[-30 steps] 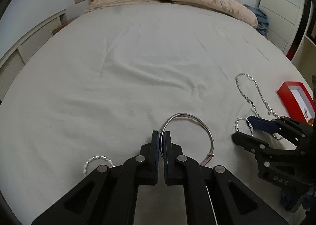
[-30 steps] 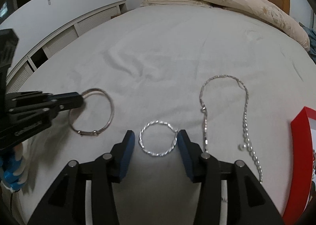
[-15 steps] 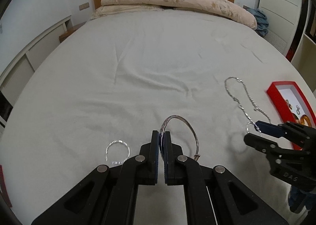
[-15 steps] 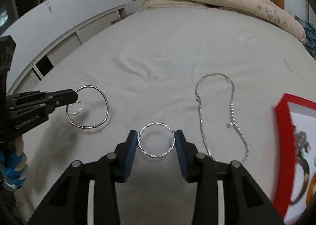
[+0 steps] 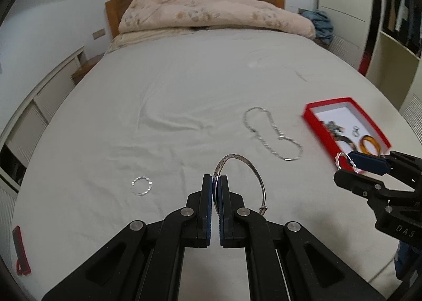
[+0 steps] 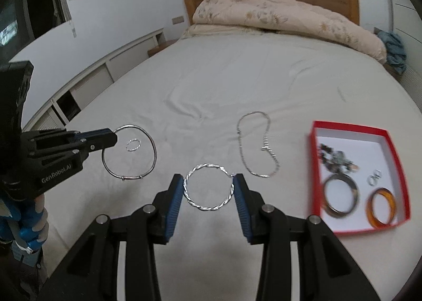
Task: Organize jewelry
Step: 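Carry the bangle and twisted ring over the red box with both tools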
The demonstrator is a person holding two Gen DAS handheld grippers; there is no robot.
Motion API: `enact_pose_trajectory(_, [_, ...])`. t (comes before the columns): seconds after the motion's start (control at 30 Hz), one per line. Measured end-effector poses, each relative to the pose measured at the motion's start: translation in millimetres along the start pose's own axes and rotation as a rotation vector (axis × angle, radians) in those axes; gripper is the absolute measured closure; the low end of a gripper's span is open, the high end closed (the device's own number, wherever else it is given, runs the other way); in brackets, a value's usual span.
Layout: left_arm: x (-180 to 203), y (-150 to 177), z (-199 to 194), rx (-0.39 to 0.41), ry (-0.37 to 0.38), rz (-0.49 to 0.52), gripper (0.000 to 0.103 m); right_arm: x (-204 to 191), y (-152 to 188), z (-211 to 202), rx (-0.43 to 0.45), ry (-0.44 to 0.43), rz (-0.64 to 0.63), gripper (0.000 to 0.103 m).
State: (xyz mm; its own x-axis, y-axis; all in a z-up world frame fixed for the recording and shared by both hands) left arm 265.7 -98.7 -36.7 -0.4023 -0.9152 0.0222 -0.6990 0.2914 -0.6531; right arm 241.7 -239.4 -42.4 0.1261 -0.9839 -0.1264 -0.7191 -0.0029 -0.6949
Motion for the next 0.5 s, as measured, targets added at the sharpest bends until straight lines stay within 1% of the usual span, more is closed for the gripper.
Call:
enact_pose_trajectory(0.07, [16.1, -2.7, -5.1, 0.004, 0.015, 0.016, 0.099, 9.7, 1.7, -14.1, 0.017, 0.01, 0.018, 0.067])
enact_pose_trajectory(0.23, [60.1, -10.7, -6.0, 0.009, 0.05, 0.069, 0.099, 51.4, 7.8, -40.6, 0.044, 0.056, 0.071, 0.067])
enact_pose_trajectory(0.37, [98.4, -25.5, 9.6, 0.006, 0.097, 0.102, 0.099, 94.4, 11.1, -48.1, 0.05, 0.108, 0.108, 0.067])
enact_pose_trajectory(0.5, [137.8, -41.9, 36.1, -0.005, 0.15, 0.133, 0.099, 139.4, 15.7, -41.9, 0.04, 0.159, 0.137, 0.067])
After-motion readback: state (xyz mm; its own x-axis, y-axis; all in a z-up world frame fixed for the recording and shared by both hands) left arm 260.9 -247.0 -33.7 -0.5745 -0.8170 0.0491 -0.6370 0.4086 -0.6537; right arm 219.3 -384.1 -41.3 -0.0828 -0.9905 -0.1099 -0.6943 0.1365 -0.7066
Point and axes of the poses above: each gripper's, at about its wrist camera, not at the fingertips, and z roughly the way its jaws point, x to its right, y to its underside, the point moved 3 cm from there along z, roughly the way its jaws point, and after that the axes turned 7 degrees about y, right-handed, at the moved point
